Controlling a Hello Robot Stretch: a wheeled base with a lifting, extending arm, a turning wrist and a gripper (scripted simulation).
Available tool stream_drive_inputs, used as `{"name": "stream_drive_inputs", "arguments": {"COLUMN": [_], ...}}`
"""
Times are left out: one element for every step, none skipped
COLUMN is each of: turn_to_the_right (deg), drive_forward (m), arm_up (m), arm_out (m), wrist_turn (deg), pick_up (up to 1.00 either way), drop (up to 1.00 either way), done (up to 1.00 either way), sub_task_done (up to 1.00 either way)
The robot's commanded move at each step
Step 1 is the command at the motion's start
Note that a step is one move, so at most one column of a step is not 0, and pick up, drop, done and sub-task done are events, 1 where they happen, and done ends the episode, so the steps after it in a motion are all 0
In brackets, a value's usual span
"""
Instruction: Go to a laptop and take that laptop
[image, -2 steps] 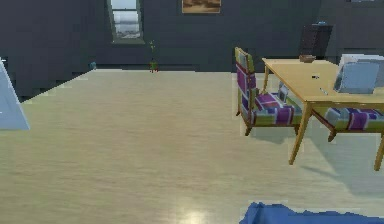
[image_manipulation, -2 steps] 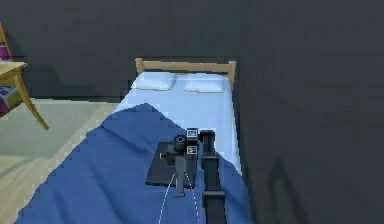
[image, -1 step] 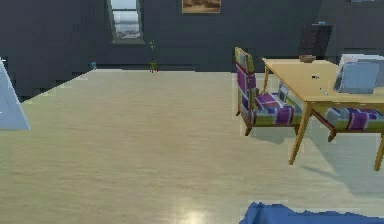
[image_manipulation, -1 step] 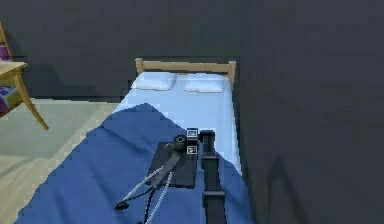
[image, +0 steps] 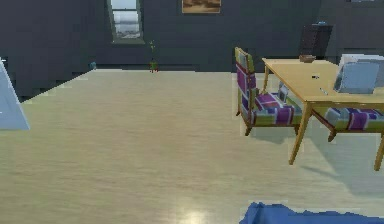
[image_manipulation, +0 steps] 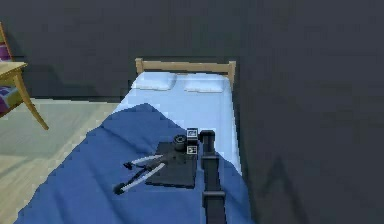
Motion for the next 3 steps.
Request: {"name": "stream_drive_inputs", "arguments": {"turn_to_the_right": [0.0,0.0,0.0], "drive_forward": [0.00,0.00,0.00], "arm_up": [0.00,0.00,0.00], "arm_out": [0.00,0.00,0.00], "wrist_turn": [45.0,45.0,12.0], "pick_up": [0.00,0.00,0.00], "drop": [0.00,0.00,0.00], "done": [0.00,0.00,0.00], "sub_task_done": [0.00,0.00,0.00]}}
